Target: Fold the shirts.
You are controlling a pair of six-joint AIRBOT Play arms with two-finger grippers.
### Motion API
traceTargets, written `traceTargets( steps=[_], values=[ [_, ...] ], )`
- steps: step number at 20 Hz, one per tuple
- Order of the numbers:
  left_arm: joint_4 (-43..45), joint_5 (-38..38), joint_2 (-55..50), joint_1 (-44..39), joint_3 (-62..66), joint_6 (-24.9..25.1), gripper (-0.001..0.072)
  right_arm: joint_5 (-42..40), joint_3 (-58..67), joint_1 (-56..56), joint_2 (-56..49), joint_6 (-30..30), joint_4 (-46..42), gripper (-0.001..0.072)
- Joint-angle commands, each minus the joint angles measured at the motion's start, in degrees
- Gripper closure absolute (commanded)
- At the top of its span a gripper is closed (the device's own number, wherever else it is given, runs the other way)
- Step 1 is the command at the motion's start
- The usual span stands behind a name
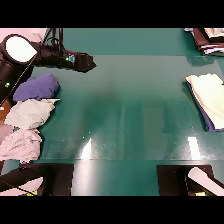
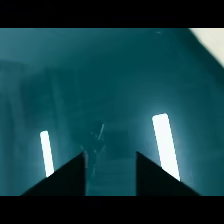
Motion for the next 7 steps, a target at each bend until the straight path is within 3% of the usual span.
traceTargets(
  steps=[1, 7],
  values=[
    [-0.02, 1.49, -0.02, 0.0, -0.02, -0.04, 0.0677, -0.22, -0.22, 12.63, 0.81, -0.55, 1.51, 0.0671],
    [-0.02, 2.78, -0.02, 0.0, -0.02, -0.04, 0.0677, -0.55, -0.22, 23.85, 0.79, -0.81, 1.31, 0.0693]
  ],
)
